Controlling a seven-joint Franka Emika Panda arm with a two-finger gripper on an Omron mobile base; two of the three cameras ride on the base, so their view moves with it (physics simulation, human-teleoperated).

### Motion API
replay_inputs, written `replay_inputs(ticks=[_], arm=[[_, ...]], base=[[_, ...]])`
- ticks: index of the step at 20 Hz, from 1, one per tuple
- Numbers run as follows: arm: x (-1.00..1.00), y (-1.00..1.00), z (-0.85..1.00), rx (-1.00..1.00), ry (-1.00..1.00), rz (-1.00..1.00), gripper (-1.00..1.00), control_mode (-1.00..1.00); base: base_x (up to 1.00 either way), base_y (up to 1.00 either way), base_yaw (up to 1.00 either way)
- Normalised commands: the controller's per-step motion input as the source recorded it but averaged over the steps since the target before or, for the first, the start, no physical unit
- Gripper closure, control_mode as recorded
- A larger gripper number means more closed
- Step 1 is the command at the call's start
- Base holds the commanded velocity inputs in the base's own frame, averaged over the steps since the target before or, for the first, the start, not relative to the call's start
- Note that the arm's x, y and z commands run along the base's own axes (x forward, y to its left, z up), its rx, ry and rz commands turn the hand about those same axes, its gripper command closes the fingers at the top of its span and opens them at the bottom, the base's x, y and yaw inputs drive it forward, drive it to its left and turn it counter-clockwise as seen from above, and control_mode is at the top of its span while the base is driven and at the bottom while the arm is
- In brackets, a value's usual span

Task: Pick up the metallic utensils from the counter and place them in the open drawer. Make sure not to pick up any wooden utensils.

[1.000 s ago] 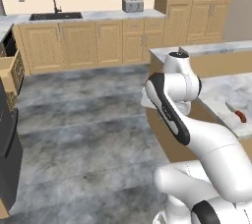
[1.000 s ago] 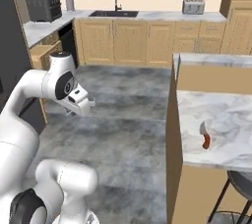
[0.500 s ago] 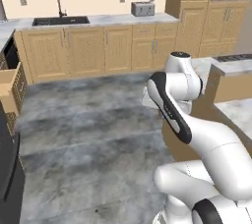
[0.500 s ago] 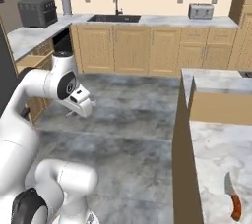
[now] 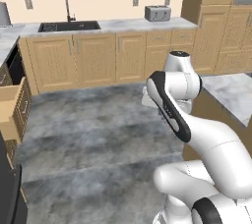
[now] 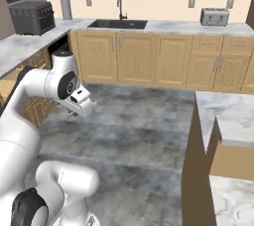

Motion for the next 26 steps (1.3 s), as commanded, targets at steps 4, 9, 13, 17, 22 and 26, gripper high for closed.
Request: replay_inputs(ticks=[4,9,13,17,22,26], arm=[[0.00,0.00,0.00,0.00,0.00,0.00,1.00,1.00],[0.00,0.00,0.00,0.00,0.00,0.00,1.00,1.00],[0.00,0.00,0.00,0.00,0.00,0.00,1.00,1.00],[0.00,0.00,0.00,0.00,0.00,0.00,1.00,1.00],[0.00,0.00,0.00,0.00,0.00,0.00,1.00,1.00],[0.00,0.00,0.00,0.00,0.00,0.00,1.00,1.00]], base=[[1.00,-0.04,0.11],[1.00,-0.14,0.11],[1.00,0.00,0.12],[1.00,-0.10,0.15],[1.00,-0.07,0.26],[1.00,-0.05,0.27]])
